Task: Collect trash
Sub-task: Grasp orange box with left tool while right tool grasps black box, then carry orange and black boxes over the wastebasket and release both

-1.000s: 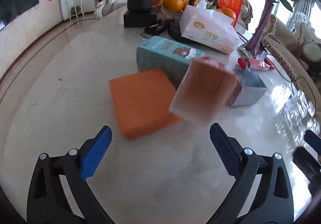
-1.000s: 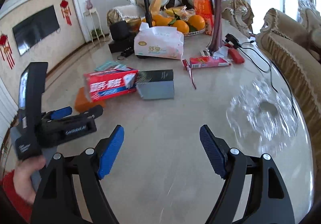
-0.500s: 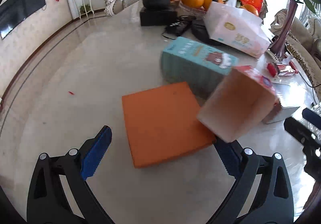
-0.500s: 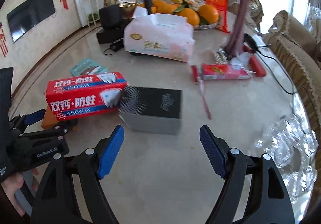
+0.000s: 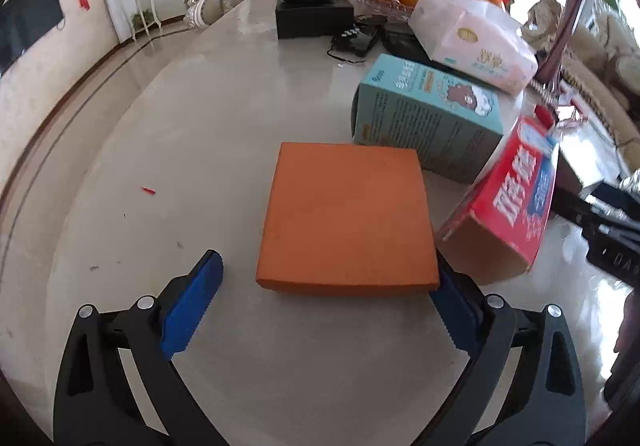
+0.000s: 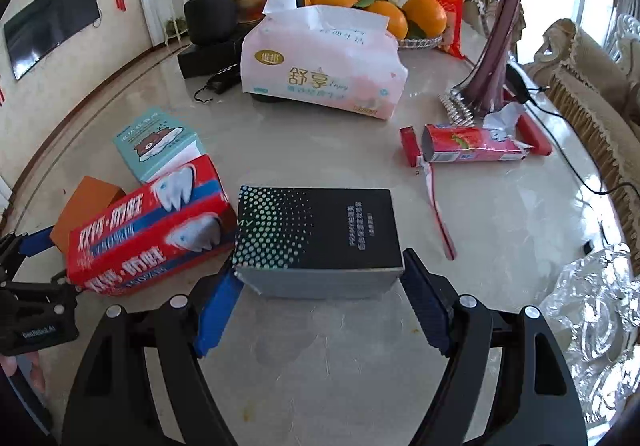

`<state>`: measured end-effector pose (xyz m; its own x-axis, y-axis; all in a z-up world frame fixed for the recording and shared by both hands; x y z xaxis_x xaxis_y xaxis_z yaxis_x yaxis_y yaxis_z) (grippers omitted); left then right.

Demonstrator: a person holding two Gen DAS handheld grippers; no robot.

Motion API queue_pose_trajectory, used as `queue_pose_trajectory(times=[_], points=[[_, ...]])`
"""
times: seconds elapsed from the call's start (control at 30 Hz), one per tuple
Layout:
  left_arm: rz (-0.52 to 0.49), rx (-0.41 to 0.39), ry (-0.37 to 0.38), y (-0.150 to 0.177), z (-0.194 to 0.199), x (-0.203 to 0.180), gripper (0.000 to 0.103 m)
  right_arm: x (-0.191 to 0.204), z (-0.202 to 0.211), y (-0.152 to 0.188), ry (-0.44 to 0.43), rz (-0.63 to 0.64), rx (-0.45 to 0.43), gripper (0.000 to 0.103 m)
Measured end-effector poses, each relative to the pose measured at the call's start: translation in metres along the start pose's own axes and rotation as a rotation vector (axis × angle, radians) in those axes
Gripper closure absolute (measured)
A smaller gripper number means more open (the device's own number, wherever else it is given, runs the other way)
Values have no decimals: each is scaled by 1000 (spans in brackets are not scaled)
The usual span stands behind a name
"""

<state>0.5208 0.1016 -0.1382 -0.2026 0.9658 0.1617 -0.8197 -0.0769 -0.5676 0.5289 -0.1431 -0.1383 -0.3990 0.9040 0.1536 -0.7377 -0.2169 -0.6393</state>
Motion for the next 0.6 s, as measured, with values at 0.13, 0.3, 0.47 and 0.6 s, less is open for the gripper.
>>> queue_pose_trajectory(times=[0.13,0.3,0.47,0.6], points=[[-6,-26,1,-2,4,4,33,0,6,5,-29,-20,-4,40],[-18,-24,25,4,8,10,33,0,19,16,-71,-66,-15,40],[30,-23,94,22,30,24,33,7,50,29,-107,-88,-51,40],[33,-46,137,46,61,37,33,20,78,49,-161,-105,-63,40]])
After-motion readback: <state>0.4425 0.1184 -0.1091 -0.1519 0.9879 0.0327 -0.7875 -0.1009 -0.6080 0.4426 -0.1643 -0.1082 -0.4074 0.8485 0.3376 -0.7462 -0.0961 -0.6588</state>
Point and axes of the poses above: each gripper's, at about its wrist camera, not at the fingertips, and z roughly against the way its jaws point, x to its left, y to its underside, the point moved 9 cm from there along -z, roughly the way its jaws point, and after that the axes turned 9 degrees about -y, right-handed, at the moved point
